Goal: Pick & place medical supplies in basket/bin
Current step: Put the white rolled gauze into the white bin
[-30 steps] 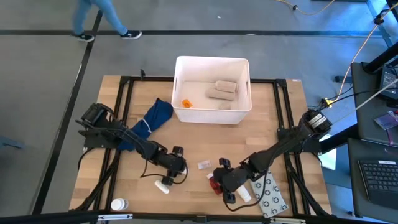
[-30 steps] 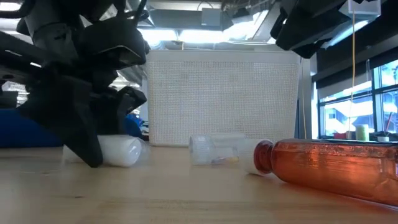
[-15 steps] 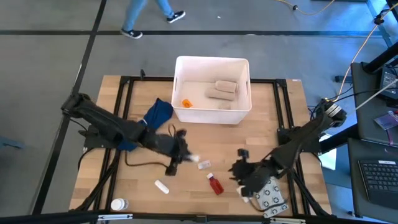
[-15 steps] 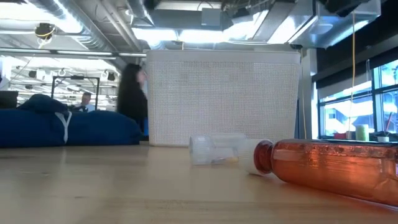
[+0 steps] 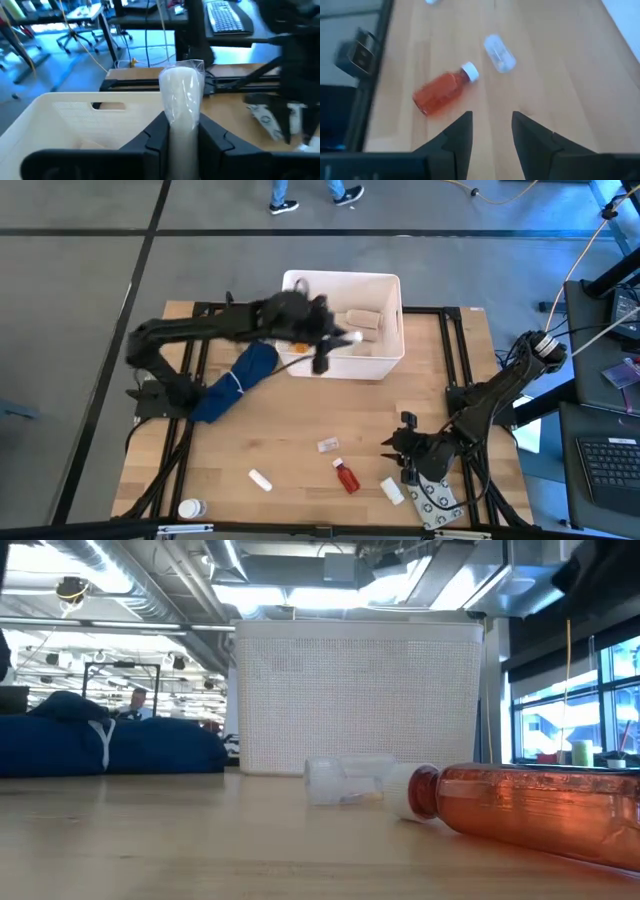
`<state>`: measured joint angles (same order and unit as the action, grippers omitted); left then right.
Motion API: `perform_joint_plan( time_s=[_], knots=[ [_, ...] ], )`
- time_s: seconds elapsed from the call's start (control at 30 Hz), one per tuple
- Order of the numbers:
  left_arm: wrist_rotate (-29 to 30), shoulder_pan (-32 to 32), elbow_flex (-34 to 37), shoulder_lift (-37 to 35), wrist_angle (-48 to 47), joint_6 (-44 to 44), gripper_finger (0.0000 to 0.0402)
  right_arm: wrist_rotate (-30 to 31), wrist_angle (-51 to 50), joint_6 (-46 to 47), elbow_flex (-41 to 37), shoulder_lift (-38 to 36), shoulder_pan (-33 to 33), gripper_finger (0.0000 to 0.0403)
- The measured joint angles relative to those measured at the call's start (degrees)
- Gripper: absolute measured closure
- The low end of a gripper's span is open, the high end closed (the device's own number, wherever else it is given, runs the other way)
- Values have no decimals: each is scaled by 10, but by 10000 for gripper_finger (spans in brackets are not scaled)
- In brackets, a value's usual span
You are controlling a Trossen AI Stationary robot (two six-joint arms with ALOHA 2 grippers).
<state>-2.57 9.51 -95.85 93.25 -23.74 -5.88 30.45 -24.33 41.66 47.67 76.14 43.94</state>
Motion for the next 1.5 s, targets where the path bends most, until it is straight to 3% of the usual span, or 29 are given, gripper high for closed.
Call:
perform_joint_plan(
  time_s=[0.33,0.63,0.8,1.23,1.5],
  knots=[
    [-149,105,-153,237,-3,0,338,0,10,17,-31,-1,0,264],
    [-156,126,-213,368,-7,7,333,0,11,16,-31,-1,0,264],
    [-160,124,-213,391,-19,11,320,0,10,16,-31,-1,0,264],
    [-157,124,-213,406,-37,22,231,0,9,14,-31,-1,0,264],
    [-164,124,-212,385,-55,27,213,0,8,14,-31,-1,0,264]
  ],
)
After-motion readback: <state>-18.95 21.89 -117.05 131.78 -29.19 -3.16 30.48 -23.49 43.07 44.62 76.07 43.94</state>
